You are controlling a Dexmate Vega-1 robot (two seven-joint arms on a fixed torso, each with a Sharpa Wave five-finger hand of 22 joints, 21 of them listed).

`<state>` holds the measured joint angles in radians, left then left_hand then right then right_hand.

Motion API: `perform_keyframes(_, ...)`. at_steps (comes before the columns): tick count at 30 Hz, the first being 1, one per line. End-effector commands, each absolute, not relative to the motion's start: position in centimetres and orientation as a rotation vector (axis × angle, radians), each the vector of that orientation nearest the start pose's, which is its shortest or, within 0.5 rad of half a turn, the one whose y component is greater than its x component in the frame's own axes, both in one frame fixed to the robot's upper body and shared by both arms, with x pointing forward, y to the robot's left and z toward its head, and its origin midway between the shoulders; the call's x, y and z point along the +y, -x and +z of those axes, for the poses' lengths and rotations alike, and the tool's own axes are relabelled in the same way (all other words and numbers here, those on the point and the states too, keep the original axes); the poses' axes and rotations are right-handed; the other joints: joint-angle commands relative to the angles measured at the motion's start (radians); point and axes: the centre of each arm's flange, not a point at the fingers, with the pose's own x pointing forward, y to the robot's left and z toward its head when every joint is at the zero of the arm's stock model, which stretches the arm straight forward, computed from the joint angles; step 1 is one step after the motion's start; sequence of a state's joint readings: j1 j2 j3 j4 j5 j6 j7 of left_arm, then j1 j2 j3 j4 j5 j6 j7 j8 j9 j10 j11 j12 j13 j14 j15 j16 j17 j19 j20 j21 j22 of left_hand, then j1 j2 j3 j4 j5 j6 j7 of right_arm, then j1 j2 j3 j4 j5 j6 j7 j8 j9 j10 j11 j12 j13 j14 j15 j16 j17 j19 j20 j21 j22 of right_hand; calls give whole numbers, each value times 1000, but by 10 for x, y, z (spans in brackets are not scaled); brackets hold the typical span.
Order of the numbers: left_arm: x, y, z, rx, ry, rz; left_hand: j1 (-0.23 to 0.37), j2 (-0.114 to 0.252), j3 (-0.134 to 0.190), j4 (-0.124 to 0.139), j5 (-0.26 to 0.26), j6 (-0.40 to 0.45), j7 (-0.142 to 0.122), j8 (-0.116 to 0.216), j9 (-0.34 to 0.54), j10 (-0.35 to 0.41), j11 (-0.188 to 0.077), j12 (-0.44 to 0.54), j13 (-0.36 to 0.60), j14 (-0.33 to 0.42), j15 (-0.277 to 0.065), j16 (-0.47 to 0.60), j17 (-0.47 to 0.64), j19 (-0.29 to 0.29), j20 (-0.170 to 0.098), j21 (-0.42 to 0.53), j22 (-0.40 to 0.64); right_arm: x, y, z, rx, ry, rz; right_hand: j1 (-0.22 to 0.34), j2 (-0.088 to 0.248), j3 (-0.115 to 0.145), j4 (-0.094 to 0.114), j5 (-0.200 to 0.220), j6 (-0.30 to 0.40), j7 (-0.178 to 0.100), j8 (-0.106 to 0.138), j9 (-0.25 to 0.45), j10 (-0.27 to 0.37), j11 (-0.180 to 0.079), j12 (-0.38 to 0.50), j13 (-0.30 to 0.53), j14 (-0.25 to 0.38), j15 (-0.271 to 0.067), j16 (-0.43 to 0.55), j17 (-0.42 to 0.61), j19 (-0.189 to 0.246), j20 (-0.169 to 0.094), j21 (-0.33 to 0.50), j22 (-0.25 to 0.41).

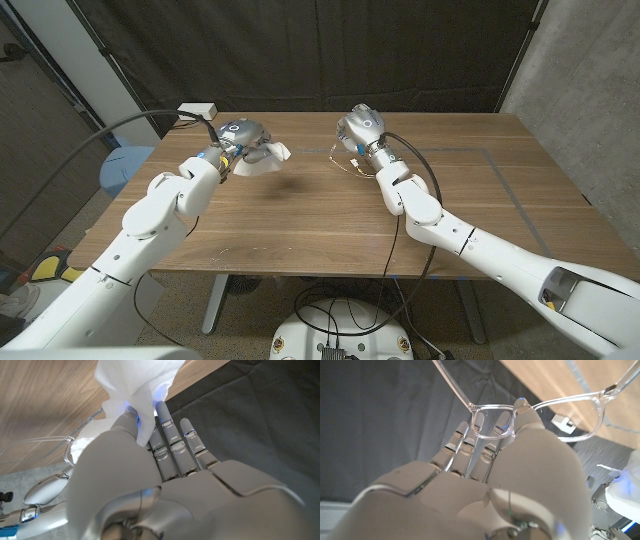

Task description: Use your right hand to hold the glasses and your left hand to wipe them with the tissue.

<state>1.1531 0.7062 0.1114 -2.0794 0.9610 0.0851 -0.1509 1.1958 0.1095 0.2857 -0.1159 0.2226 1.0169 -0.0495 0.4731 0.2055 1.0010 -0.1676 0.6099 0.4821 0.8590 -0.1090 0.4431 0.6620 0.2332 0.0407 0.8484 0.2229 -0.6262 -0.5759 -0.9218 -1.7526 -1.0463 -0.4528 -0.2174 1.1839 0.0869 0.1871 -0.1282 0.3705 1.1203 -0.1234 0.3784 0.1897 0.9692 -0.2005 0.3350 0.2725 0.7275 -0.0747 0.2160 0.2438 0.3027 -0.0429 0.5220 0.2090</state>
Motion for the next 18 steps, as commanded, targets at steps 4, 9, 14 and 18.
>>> perform_keyframes(4,262,-523,31,-619,-1784,203,2,-7,7,6,6,17,2,-6,-1,26,-28,-8,2,11,-117,-6,2,-6,-3,12,-2,-77,-580,26,-749,1727,-72,1,16,-2,-1,5,50,5,6,19,6,2,-6,1,0,-165,-3,4,-3,-57,10,3)
perform_keyframes(9,258,-527,24,-577,-1835,177,1,-8,7,7,7,19,1,-9,-2,28,-30,-13,1,13,-116,-9,2,-8,-5,14,-4,-78,-581,22,-728,1730,-51,4,17,-2,-2,6,50,10,5,18,8,3,-6,2,1,-165,-2,4,-2,-54,11,3)
perform_keyframes(14,252,-529,18,-521,-1894,135,3,-9,9,6,9,16,-1,-14,-4,26,-31,-19,-1,14,-118,-13,1,-12,-7,14,-6,-81,-583,18,-704,1717,-25,5,15,-3,-3,7,50,12,2,15,9,3,-5,2,-1,-163,-4,4,2,-51,15,3)
perform_keyframes(18,251,-533,10,-484,-1931,125,8,-9,11,3,10,17,-3,-16,-5,25,-32,-23,-1,12,-120,-17,0,-15,-9,14,-7,-81,-588,13,-685,1723,-3,5,15,-4,-3,7,53,15,2,13,10,3,-6,2,-1,-163,-4,3,3,-50,16,2)
